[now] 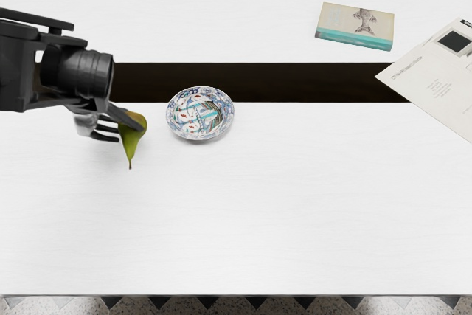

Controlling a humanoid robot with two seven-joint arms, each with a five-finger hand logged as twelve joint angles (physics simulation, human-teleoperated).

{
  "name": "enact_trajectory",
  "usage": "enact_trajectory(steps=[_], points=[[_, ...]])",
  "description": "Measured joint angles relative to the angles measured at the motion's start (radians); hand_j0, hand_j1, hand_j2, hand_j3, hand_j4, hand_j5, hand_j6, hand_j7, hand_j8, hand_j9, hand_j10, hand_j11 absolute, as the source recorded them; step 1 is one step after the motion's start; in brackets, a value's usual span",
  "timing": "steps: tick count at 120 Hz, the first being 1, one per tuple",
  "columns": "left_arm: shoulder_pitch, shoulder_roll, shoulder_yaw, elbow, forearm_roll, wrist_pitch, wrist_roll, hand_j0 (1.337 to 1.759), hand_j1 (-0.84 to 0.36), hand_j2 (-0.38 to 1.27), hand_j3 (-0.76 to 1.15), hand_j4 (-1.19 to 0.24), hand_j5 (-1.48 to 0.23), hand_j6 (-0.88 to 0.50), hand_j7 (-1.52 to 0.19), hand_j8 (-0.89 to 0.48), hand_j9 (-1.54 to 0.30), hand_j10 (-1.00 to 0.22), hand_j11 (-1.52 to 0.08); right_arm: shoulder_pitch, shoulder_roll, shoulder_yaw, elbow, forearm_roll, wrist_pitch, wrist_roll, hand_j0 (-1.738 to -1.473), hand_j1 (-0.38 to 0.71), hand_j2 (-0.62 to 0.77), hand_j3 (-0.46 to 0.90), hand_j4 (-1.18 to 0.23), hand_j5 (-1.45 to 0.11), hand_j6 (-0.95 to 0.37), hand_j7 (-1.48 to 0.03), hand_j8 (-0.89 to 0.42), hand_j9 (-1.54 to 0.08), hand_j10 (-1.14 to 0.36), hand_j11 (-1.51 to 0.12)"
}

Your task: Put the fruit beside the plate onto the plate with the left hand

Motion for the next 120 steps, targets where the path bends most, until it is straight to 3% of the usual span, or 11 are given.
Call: enact_trajectory(steps=[120], points=[[0.015,-0.051,-0.172,0.138,0.046,0.000,-0.004,1.658,-0.33,0.38,0.00,-0.62,-0.84,-0.43,-0.84,-0.48,-0.83,-0.63,-0.83,0.000,0.000,0.000,0.000,0.000,0.000,0.000,-1.658,-0.33,0.00,0.00,-0.01,-0.02,-0.01,-0.02,-0.01,-0.02,-0.01,-0.02]])
